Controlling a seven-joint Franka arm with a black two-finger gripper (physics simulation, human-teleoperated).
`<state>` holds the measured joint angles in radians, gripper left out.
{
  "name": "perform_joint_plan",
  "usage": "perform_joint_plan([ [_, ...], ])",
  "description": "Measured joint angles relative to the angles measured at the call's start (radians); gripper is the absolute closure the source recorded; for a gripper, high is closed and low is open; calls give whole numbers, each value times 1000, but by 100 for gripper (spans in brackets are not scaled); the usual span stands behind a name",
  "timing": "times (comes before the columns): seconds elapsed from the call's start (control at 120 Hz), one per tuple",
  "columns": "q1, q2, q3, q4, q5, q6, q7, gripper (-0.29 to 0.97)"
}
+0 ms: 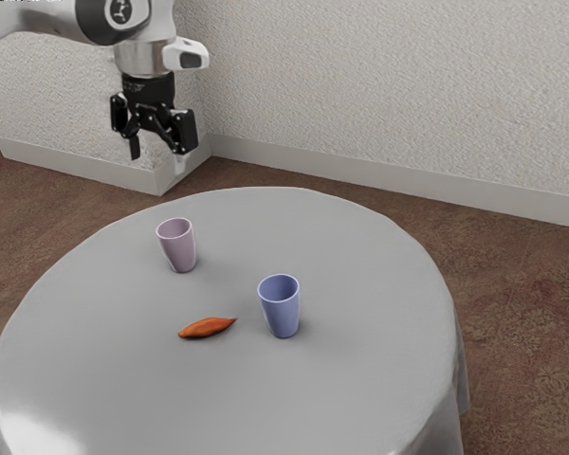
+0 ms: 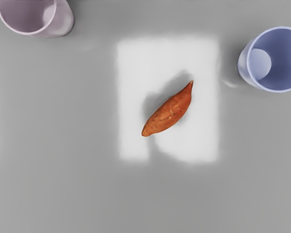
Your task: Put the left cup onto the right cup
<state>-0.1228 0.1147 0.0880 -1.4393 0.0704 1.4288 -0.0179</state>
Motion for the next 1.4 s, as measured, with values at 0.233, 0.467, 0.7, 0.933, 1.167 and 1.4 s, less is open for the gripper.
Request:
perform_joint_plan([
  [0.233, 9, 163, 1, 198, -23, 27, -10, 0],
  [0.467, 22, 500, -29, 583, -15, 29, 7, 0],
  [0.7, 56, 596, -68, 627, 5, 45, 21, 0],
  [0.933, 103, 604, -65, 436, -10, 116, 31, 0],
  [1.167, 127, 620, -65, 369, -2, 240, 40, 0],
  [1.4, 206, 629, -64, 354, -1, 300, 70, 0],
])
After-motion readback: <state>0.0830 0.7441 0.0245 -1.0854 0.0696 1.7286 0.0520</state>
